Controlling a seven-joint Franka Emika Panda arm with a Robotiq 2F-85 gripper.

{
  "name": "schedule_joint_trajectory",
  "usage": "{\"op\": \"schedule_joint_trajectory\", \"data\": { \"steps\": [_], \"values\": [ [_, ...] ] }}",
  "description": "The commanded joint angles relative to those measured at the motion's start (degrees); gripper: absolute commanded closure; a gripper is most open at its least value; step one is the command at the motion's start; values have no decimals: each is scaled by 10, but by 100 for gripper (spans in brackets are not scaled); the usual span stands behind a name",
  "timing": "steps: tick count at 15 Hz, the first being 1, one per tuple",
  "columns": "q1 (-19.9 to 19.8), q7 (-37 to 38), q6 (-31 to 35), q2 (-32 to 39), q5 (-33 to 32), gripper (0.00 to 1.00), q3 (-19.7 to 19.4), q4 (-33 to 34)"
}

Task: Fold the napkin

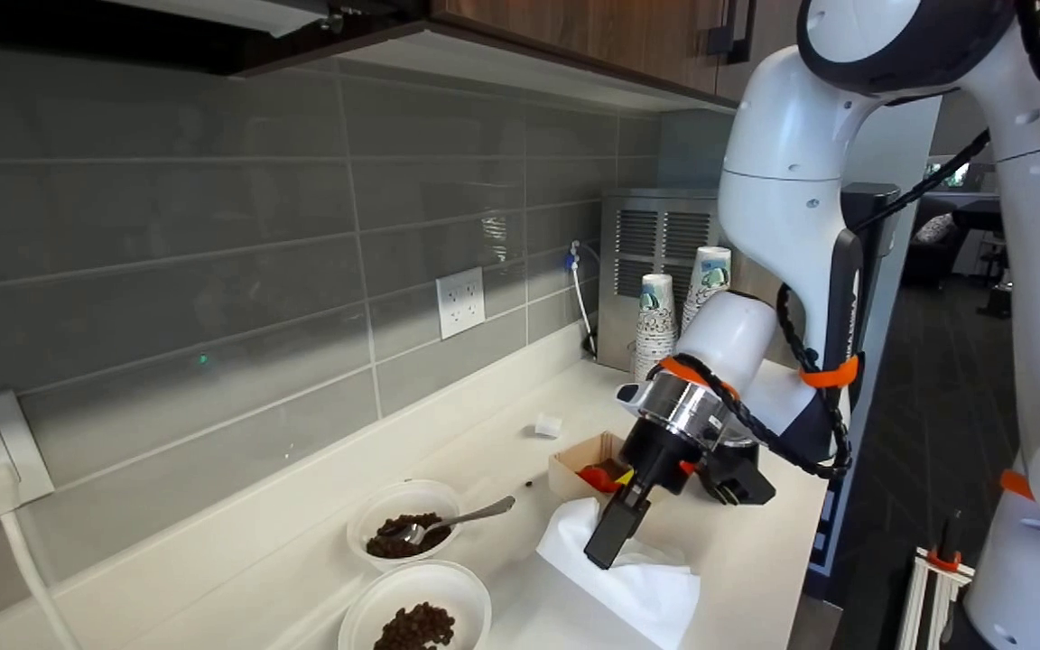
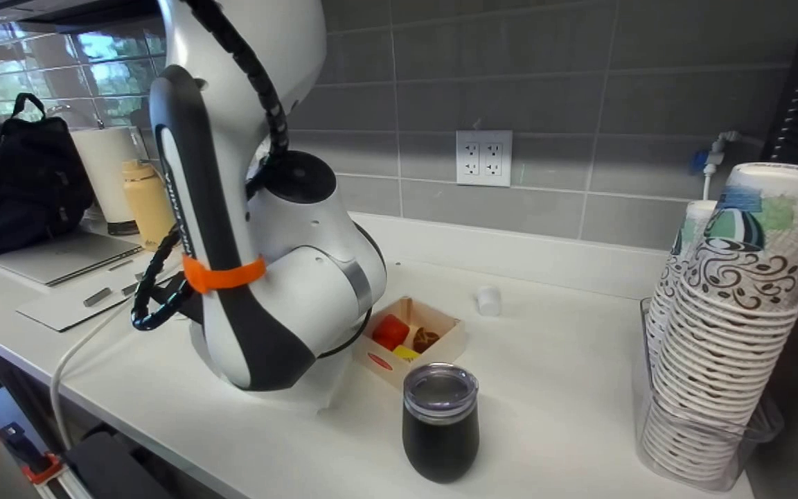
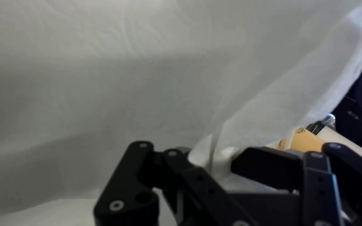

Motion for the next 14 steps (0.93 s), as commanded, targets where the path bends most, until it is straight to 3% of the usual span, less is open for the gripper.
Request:
{"op": "schedule_joint_trajectory", "data": {
  "steps": [1,6,9,14],
  "values": [
    [-16,-7,-9,-33,2,100,-19,-31],
    [-32,-11,-26,-51,10,100,-42,-57],
    [-36,31,-50,-51,-9,100,-55,-28],
    [-14,115,-163,-89,-46,100,-65,-30]
  ]
}}
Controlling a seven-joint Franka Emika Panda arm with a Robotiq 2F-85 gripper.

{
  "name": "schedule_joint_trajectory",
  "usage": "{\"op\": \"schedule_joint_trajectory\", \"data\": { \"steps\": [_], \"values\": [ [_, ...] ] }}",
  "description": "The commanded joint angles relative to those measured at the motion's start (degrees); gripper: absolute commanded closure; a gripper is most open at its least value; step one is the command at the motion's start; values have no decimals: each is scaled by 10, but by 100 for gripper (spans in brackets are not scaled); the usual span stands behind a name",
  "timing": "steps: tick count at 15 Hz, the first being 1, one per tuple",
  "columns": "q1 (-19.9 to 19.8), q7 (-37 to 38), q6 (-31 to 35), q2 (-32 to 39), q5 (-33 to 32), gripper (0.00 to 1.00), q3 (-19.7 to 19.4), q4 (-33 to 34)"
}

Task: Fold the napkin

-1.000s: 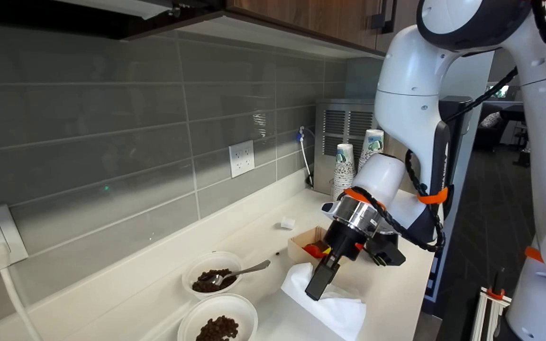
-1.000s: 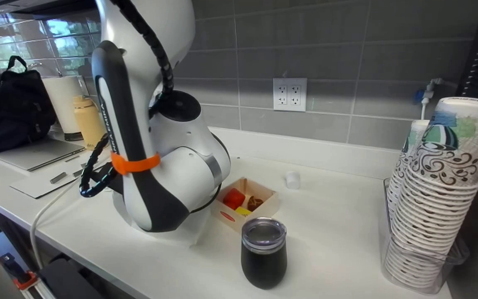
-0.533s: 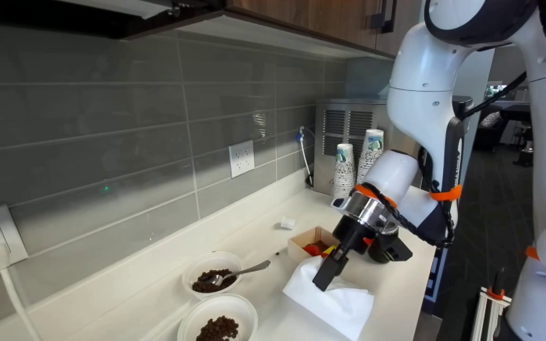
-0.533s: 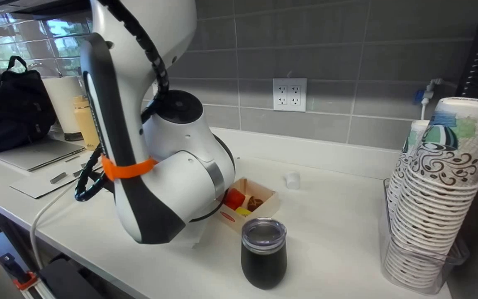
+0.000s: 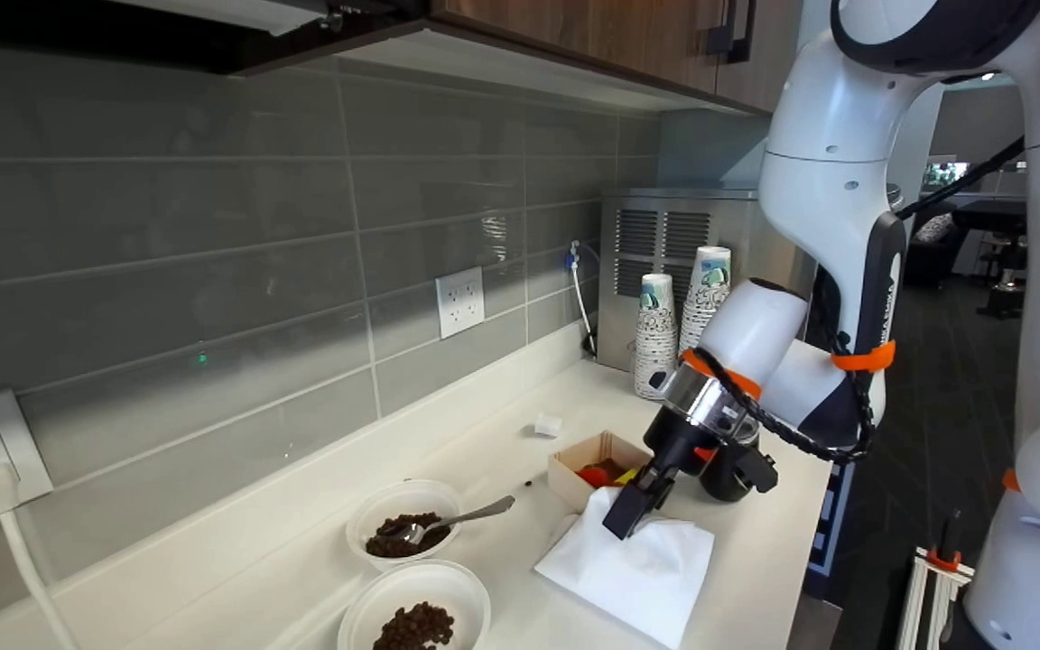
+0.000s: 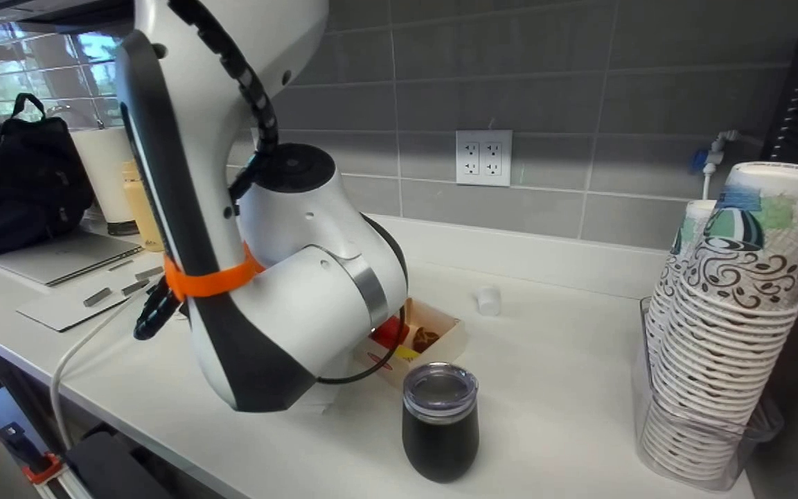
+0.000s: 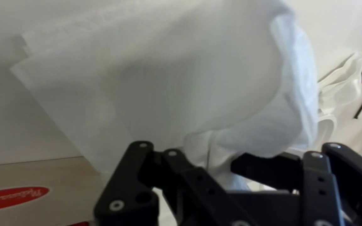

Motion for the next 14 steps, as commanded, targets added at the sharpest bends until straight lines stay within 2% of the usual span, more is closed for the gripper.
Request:
{"op": "schedule_joint_trajectory", "data": {
  "steps": [1,4,5,6,7,10,12,14],
  "values": [
    [25,105,-90,-48,-57,100,-2,-3],
    [60,208,-168,-52,-129,100,5,0],
    [77,241,-193,-48,-150,75,5,0],
    [94,274,-216,-43,-173,75,3,0],
    [115,308,-241,-38,-193,69,-1,-1],
    [188,409,-299,-26,-251,45,-27,-1],
    [247,452,-328,-12,-270,31,-61,-1],
    [314,459,-358,3,-256,18,-111,-2]
  ]
}}
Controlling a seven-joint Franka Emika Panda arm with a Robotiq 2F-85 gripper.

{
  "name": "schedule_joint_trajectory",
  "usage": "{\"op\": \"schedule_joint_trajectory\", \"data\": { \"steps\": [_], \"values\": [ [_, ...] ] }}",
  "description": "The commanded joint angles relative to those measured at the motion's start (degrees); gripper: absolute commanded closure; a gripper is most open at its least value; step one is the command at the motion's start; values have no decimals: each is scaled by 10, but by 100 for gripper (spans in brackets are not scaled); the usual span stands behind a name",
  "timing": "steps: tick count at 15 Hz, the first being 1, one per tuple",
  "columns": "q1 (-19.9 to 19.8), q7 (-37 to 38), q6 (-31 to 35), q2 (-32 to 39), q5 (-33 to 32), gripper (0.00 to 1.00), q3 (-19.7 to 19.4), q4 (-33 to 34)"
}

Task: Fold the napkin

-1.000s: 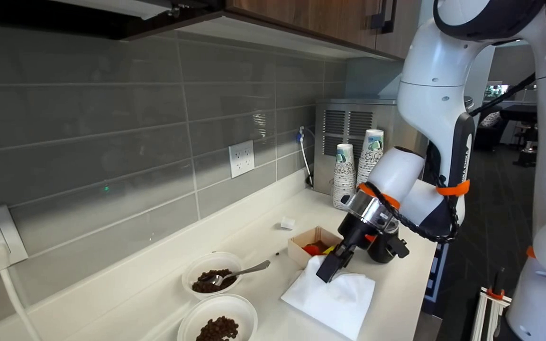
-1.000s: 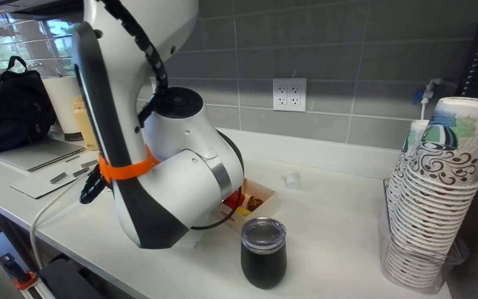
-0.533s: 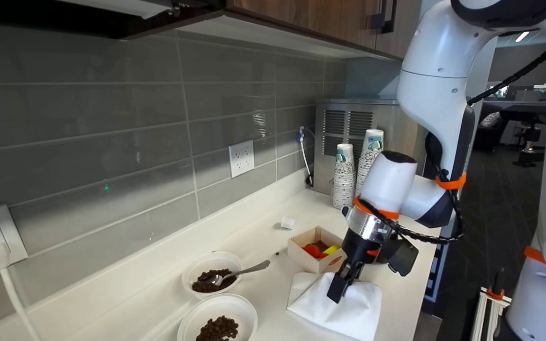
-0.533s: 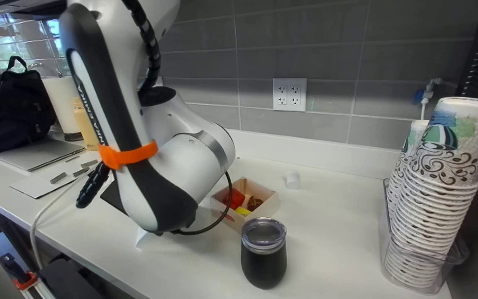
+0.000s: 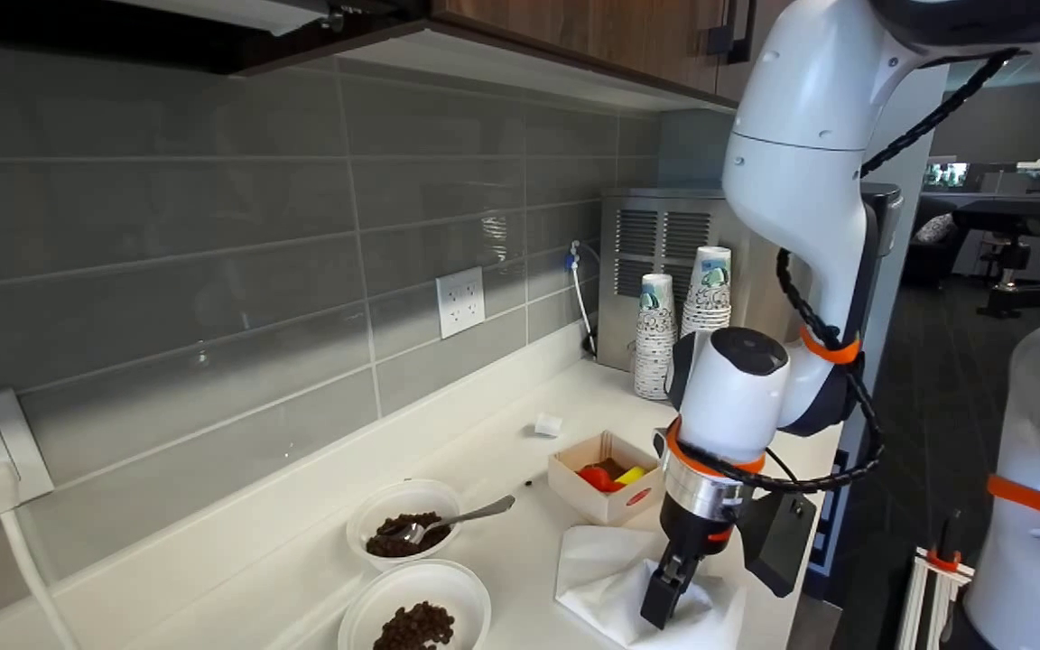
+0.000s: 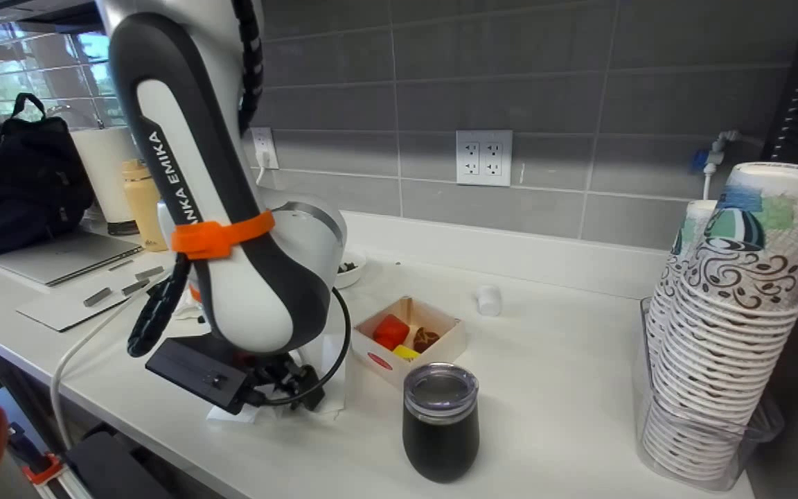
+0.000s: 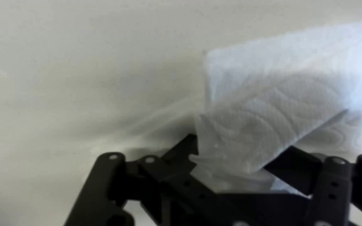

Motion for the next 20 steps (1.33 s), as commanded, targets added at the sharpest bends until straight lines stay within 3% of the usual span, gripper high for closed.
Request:
{"op": "schedule_joint_trajectory", "data": {
  "steps": [1,3,11,17,20],
  "values": [
    [126,41,-58,35,3,9,-95,-1],
    [196,13,-74,51,40,0,-159,-1],
    [452,-52,-51,96,143,0,-390,-3],
    [633,-79,3,145,147,0,-563,-3],
    [733,-59,77,208,130,0,-669,4]
  ]
}}
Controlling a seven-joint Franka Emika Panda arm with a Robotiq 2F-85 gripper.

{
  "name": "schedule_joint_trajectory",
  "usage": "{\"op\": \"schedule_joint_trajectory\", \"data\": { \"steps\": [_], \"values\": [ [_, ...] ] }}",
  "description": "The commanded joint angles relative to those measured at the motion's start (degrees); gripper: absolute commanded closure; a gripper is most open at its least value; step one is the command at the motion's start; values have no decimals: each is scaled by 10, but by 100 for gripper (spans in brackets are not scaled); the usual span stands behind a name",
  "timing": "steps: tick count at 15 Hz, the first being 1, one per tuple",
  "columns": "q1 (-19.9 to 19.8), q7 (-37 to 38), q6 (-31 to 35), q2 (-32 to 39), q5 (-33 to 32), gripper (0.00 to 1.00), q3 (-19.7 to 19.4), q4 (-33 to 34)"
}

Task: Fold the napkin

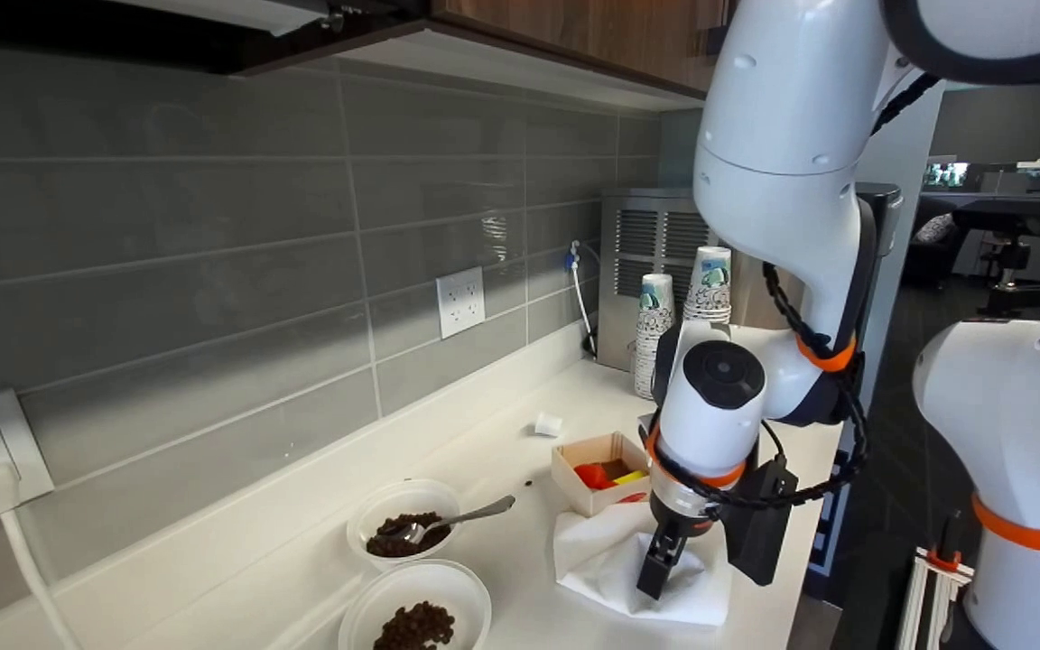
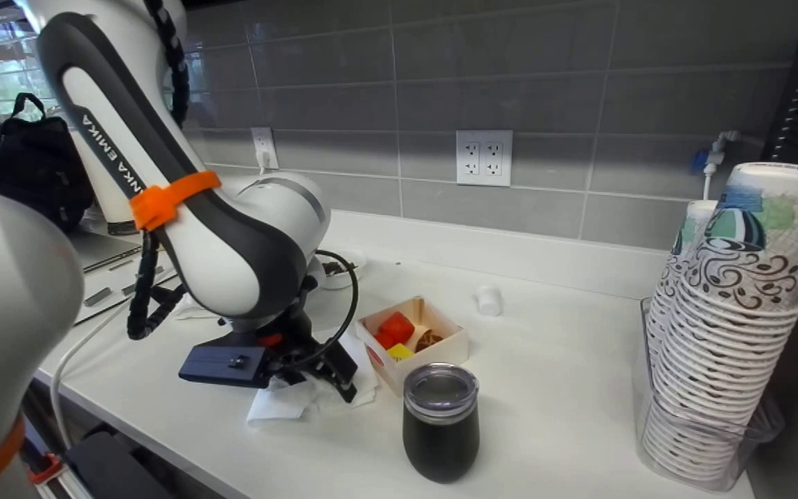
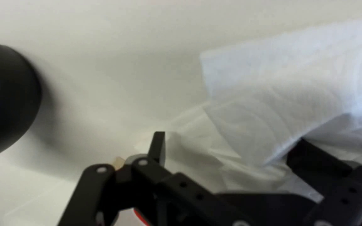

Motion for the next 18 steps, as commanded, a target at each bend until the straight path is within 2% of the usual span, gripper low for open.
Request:
{"op": "schedule_joint_trajectory", "data": {
  "steps": [1,5,8,11,14,15,17,18],
  "values": [
    [125,26,112,111,-12,0,-125,11],
    [223,105,268,215,-99,0,-244,39],
    [282,163,385,277,-170,0,-323,76],
    [312,186,508,334,-213,0,-392,129],
    [317,196,622,366,-250,0,-445,200],
    [357,271,553,261,-330,0,-440,224],
    [368,308,548,248,-389,0,-440,256],
    [321,242,544,304,-321,0,-410,232]
  ]
}}
